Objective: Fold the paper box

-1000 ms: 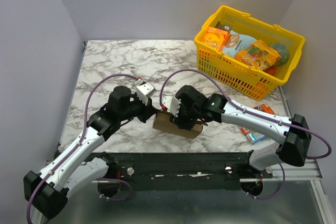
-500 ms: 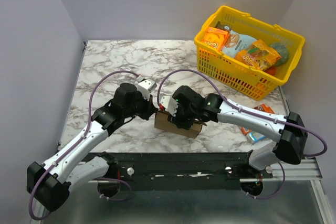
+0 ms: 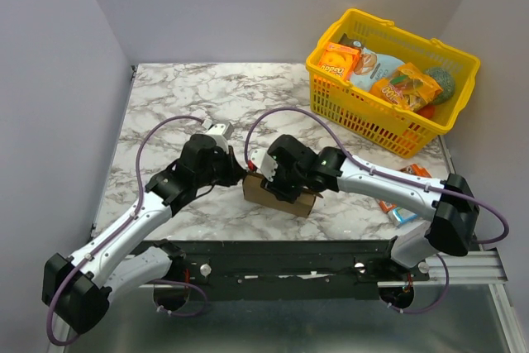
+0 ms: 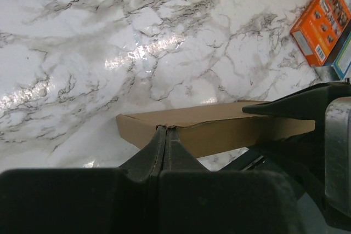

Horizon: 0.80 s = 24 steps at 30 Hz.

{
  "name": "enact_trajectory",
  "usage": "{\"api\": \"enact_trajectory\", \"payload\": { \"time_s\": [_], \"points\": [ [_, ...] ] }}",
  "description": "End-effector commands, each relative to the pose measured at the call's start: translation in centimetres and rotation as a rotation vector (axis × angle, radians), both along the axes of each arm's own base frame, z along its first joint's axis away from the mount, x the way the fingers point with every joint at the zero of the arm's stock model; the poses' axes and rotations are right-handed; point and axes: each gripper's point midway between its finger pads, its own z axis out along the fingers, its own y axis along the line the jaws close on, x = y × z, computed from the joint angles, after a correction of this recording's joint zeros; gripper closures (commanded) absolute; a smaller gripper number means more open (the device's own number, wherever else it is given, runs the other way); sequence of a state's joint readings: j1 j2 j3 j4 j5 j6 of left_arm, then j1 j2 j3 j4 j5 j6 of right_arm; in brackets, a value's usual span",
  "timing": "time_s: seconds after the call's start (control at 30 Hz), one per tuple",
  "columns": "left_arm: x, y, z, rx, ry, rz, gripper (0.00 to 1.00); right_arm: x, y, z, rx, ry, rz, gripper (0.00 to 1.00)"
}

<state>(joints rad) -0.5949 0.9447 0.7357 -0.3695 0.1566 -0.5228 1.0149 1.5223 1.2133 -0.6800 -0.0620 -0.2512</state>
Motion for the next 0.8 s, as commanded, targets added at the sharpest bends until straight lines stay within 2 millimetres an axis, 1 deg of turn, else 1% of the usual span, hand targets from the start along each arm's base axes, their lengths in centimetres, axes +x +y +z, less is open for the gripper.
{"api": "enact_trajectory", "payload": {
  "time_s": [0.0,0.13,0.17,0.2,0.23,0.27,0.33,0.37,0.63,0.67,0.77],
  "points": [
    [-0.3,-1.2,1.8,-0.148,0.034,0.052,1.00,1.1,-1.7,-2.3,-0.111,-0.018,-0.049,0.61],
    [-0.6,-1.1,1.5,-0.161,0.043,0.056,1.00,1.3,-1.7,-2.1,-0.107,-0.028,-0.057,0.61],
    [-0.8,-1.0,0.7,-0.155,0.053,0.057,1.00,1.3,-1.6,-2.1,-0.105,-0.028,-0.060,0.61],
    [-1.0,-1.0,0.5,-0.155,0.054,0.053,1.00,1.3,-1.6,-2.1,-0.104,-0.030,-0.059,0.61],
    [-1.0,-1.1,0.7,-0.169,0.036,0.044,1.00,1.4,-1.6,-2.1,-0.105,-0.031,-0.063,0.61],
    [-1.2,-1.0,-0.2,-0.163,0.044,0.039,1.00,1.3,-1.7,-2.2,-0.107,-0.031,-0.064,0.61],
    [-1.4,-1.0,-0.4,-0.173,0.025,0.029,1.00,1.3,-1.6,-2.1,-0.102,-0.030,-0.064,0.61],
    [-1.6,-0.8,-1.1,-0.161,0.026,0.028,1.00,1.2,-1.7,-2.2,-0.105,-0.027,-0.065,0.61],
    [-1.5,-0.2,-2.0,-0.123,-0.032,0.019,1.00,1.2,-1.7,-2.1,-0.097,-0.029,-0.065,0.61],
    [-1.6,0.0,-2.5,-0.113,-0.029,0.022,1.00,1.2,-1.7,-2.0,-0.095,-0.029,-0.065,0.61],
    [-1.9,0.0,-3.1,-0.082,-0.047,-0.001,1.00,1.2,-1.6,-1.9,-0.089,-0.031,-0.062,0.61]
  ]
}}
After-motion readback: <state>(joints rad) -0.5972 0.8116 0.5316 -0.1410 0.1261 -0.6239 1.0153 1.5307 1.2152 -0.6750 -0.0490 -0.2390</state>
